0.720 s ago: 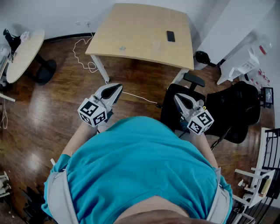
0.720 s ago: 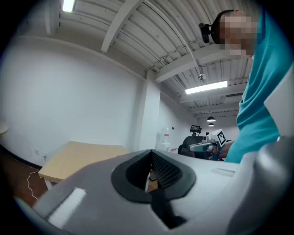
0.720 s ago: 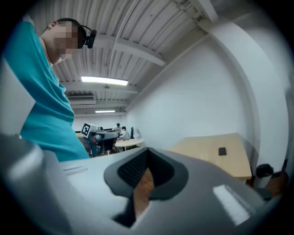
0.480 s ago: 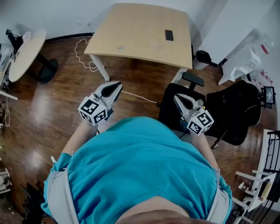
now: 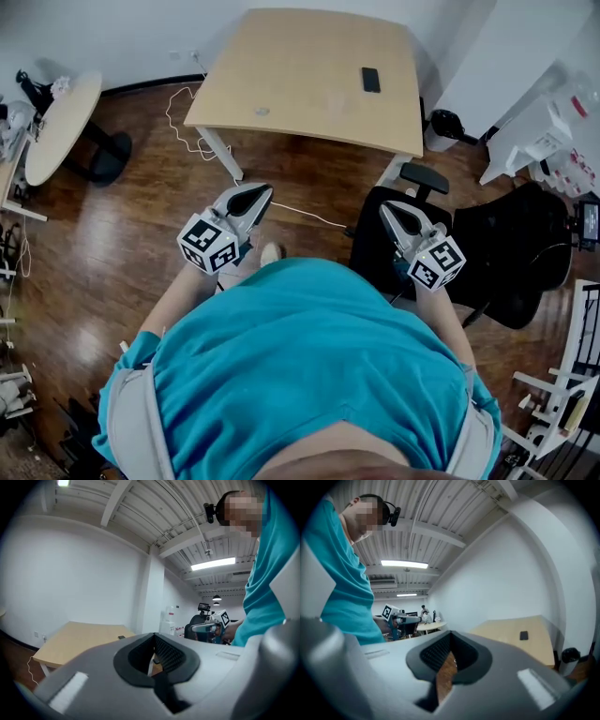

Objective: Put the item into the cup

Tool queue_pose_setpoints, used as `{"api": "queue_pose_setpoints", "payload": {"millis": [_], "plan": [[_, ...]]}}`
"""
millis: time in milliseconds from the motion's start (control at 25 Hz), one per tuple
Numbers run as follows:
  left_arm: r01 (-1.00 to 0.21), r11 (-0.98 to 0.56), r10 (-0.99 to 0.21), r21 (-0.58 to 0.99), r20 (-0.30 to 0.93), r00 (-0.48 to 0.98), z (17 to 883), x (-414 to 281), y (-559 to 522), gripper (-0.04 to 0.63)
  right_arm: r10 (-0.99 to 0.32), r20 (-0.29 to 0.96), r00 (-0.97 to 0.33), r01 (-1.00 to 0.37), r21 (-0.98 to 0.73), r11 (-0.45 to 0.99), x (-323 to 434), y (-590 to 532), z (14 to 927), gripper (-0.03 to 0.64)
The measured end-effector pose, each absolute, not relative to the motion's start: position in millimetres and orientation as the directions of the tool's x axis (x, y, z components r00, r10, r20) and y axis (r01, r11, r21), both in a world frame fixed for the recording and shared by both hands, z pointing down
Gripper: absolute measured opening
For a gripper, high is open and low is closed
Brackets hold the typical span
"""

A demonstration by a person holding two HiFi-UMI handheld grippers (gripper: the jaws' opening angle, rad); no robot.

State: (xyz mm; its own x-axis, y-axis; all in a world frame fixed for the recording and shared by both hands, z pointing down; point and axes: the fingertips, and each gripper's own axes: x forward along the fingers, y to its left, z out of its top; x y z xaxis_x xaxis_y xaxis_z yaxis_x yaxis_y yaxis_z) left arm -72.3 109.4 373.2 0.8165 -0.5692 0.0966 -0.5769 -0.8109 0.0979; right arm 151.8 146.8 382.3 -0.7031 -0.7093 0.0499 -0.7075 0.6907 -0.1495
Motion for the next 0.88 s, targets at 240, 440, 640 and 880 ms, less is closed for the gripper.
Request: {"api": "queue_pose_setpoints", "payload": {"millis": [240, 440, 640, 880], "plan": [[-0.532, -0.843, -0.526, 0.075, 0.086, 0.846, 379, -114, 36, 0.005, -0.731, 0.08, -0.678, -0.734, -0.134, 0.666, 105, 75, 373, 0.002], [-0.434, -0.901, -0.428, 0.031, 0.112, 0.897, 391, -142, -22, 0.005, -0.777, 0.096, -0.622, -0.781, -0.152, 0.606, 74, 11, 371, 0.002], [-0.372, -0.927, -0.367, 0.045, 0.102, 0.925, 393, -155, -73, 0.005, -0.811, 0.131, -0.571, -0.82, -0.141, 0.555, 58, -40, 369, 0.002], [-0.395, -0.916, -0.387, 0.063, 0.112, 0.915, 400, -138, -120, 0.005, -0.809, 0.157, -0.566, -0.824, -0.151, 0.547, 74, -71, 376, 0.002]]}}
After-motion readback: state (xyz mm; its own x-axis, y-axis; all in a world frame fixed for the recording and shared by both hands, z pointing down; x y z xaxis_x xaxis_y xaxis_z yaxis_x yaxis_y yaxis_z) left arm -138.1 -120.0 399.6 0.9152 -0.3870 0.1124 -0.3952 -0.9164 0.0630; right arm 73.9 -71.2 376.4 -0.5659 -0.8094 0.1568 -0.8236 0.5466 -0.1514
